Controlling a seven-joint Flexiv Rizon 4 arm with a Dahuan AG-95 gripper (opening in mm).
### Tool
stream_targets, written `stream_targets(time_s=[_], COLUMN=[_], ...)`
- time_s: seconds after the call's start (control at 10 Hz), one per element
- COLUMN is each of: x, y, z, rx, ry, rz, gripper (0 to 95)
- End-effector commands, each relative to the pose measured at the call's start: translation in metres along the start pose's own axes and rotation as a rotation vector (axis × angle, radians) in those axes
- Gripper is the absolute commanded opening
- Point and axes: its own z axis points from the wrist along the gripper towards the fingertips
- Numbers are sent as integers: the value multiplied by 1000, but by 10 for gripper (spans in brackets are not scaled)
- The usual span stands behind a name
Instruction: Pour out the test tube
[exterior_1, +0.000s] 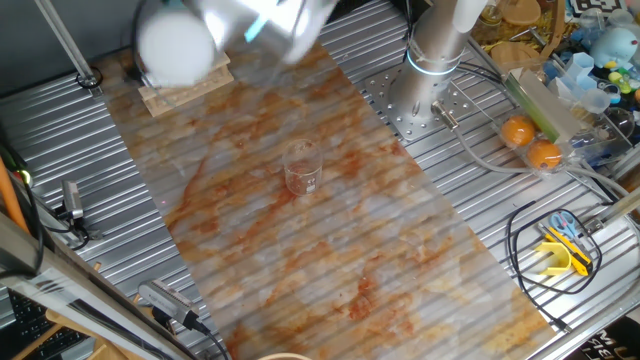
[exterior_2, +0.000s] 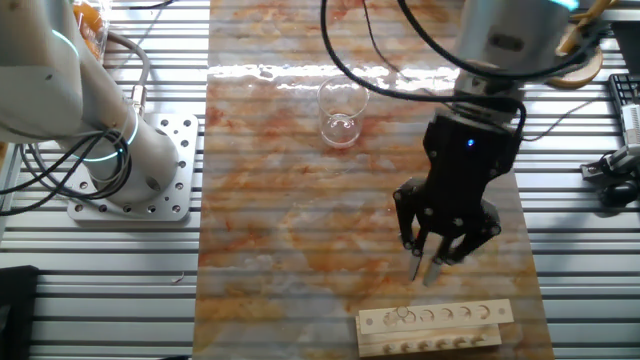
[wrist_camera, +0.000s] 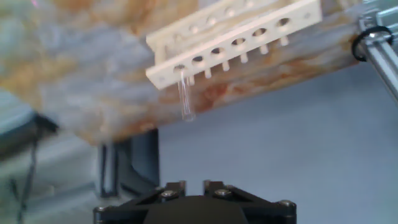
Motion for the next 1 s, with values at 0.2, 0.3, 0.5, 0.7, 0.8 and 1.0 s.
stream_targets(time_s=[0.2,0.3,0.5,0.7,0.8,1.0], x=[8,8,7,4,0,-7], y=[10,10,10,11,11,12], z=[-16,-16,-17,-17,-18,-21], rx=[-337,-402,-427,-413,-426,-473], ry=[-452,-491,-542,-570,-577,-612], rz=[415,478,548,595,640,681], gripper=[0,0,0,0,0,0])
